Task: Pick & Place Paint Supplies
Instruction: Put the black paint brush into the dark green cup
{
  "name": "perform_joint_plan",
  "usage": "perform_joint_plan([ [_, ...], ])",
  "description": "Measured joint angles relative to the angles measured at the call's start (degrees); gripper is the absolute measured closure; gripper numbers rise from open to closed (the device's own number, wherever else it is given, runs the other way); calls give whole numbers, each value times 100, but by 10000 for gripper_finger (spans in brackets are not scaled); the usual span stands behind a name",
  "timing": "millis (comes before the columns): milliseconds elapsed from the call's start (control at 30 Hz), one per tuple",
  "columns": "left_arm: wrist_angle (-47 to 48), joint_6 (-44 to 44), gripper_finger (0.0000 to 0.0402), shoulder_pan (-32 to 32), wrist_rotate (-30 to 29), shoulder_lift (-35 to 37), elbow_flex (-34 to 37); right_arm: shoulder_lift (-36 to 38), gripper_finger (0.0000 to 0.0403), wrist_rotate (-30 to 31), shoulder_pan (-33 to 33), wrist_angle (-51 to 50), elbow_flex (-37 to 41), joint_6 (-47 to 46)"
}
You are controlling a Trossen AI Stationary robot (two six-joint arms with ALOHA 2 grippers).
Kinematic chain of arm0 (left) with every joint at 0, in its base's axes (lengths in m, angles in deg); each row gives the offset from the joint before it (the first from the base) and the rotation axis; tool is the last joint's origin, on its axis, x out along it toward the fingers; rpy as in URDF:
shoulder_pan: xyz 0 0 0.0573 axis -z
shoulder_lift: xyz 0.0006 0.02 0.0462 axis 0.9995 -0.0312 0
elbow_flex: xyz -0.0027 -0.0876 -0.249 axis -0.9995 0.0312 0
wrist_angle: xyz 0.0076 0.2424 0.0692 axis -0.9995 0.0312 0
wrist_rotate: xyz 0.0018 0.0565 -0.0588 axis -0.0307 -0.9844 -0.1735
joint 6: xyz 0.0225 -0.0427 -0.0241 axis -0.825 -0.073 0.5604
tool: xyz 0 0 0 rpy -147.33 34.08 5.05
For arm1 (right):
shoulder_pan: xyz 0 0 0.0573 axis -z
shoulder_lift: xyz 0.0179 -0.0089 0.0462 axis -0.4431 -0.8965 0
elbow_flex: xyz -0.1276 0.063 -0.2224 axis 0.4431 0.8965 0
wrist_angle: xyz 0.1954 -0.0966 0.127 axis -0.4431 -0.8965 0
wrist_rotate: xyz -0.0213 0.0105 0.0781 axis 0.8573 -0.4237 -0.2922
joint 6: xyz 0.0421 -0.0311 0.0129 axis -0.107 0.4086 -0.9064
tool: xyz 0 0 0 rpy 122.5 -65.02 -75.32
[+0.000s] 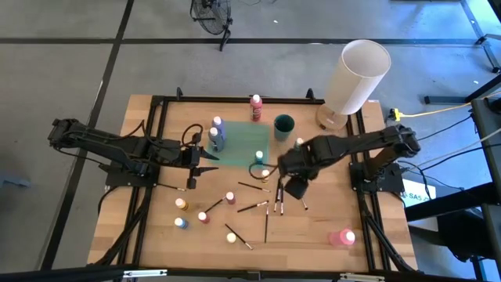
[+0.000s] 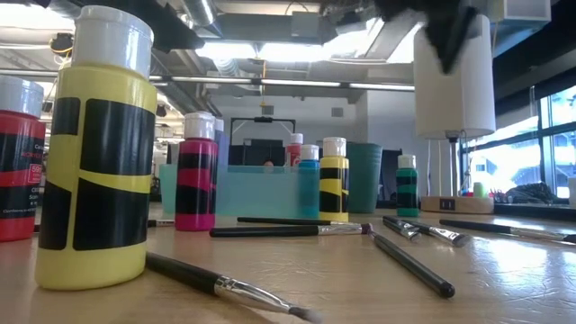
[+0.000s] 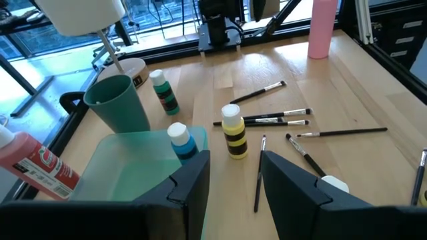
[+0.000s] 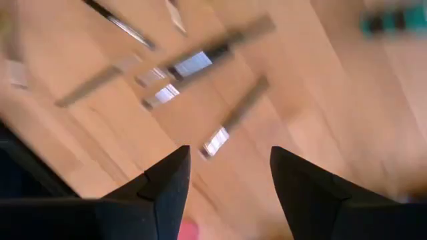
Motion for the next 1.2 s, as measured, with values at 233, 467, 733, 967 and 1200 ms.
perform_joint_plan([
  [233, 1, -6, 270, -2, 0, 0, 0, 2, 192, -302, -454, 605, 1007, -888],
  [467, 2, -10, 270, 0, 0, 0, 0, 0, 192, -476, -683, 1911, 2200, -1720],
  [733, 2, -10, 270, -1, 0, 0, 0, 0, 192, -496, -879, 2225, 2599, -2613],
  [967, 1, -10, 270, -1, 0, 0, 0, -220, 192, -450, -1010, 2539, 2610, -2800],
  [1200, 1, -11, 270, -1, 0, 0, 0, -699, 192, -450, -1016, 2582, 2613, -2867],
])
